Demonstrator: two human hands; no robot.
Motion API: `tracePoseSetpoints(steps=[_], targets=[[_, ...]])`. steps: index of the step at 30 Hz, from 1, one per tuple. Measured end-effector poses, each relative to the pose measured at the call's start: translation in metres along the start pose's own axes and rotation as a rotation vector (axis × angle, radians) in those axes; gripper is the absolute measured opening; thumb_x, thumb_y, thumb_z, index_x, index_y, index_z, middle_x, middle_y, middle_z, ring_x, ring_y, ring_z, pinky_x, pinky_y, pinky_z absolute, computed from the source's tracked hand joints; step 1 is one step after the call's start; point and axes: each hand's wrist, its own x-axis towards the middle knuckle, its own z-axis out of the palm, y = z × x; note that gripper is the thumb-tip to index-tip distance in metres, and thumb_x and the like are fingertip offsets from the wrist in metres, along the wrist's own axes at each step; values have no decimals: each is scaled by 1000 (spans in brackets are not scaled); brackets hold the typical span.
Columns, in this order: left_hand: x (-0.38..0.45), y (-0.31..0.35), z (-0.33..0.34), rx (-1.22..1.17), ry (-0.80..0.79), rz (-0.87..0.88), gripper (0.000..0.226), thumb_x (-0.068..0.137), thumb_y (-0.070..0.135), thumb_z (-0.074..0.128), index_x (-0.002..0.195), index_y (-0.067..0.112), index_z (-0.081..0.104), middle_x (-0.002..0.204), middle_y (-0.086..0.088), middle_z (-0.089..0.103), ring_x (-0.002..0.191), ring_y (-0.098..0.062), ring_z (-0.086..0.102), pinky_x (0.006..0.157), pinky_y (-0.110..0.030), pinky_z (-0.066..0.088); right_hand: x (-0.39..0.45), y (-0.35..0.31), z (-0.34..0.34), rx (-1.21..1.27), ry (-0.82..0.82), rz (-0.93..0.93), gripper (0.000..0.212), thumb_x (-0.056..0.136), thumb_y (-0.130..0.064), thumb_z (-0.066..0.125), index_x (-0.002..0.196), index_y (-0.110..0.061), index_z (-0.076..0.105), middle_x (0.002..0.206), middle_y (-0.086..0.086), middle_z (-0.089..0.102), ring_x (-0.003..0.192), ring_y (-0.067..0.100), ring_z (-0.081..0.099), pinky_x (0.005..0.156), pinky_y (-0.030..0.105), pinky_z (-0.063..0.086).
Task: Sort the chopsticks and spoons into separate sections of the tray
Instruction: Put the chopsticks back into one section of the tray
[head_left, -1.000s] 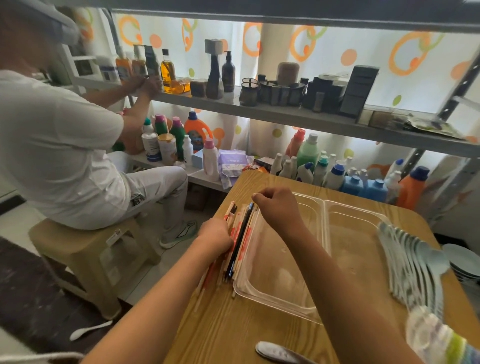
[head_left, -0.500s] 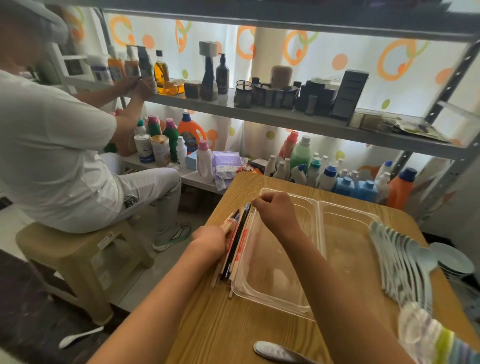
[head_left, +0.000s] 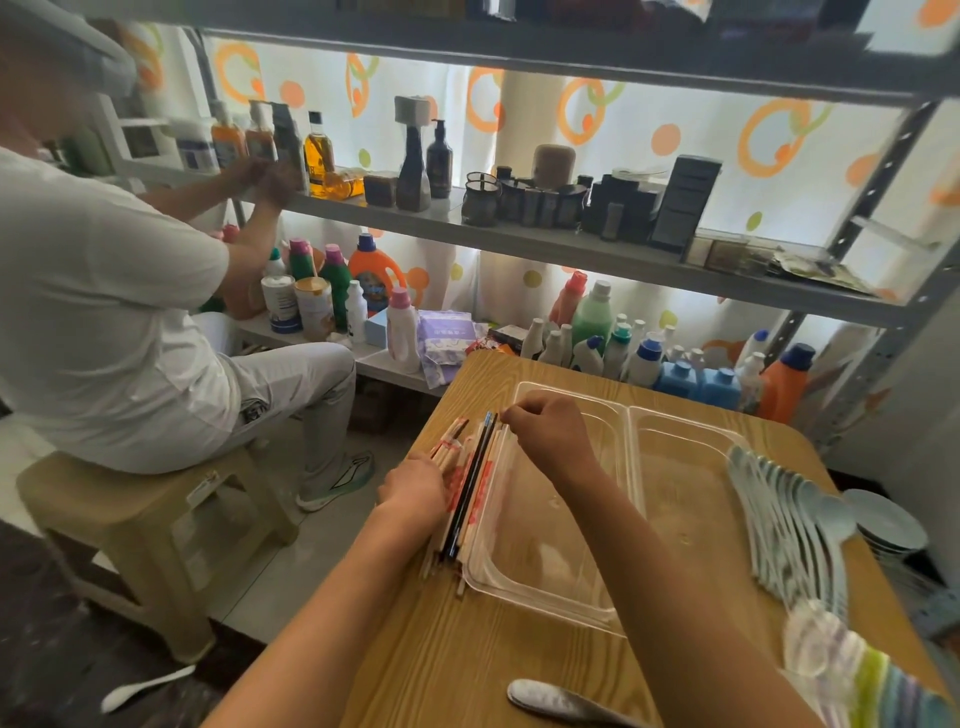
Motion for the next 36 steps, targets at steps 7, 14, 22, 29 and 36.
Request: tracePoseSetpoints(steps=[7,14,22,29,36], targets=[[-17,-7,-5,-85,58,96,33,96,28,52,119,6,41,118,-14,60,109,-34,59,87,-44,47,-8,-1,-1,27,-1,46,28,95,-21,59,85,1,73,84,20,69,74,29,66,72,41,56],[-34,-4,-20,-217,218,331,62,95,20,51,141,13,11,111,-11,62,89,-30,64,79,-47,53,-28,-27,-3,185,-94,137,48,100,-49,46,70,-14,60,54,-5,55,38,3,51,41,15,38],[-62,17,-48,-340,259,532,101,96,25,56,145,23,-33,133,-12,59,109,-24,64,93,-39,49,-33,-40,-5,383,-107,108,26,93,-40,63,81,-17,65,61,-8,55,39,-1,50,42,13,37],[-70,29,-57,-328,284,593,98,98,24,54,145,24,-32,134,-9,59,109,-20,65,95,-33,48,-35,-43,-18,370,-140,80,23,91,-32,66,77,-14,65,56,-3,53,37,2,47,42,18,38],[-74,43,-59,-323,314,673,92,98,29,53,147,29,-26,138,-5,56,112,-20,64,99,-38,46,-39,-45,-38,301,-49,-31,29,92,-23,59,64,-16,60,55,-3,55,45,5,54,45,17,42]])
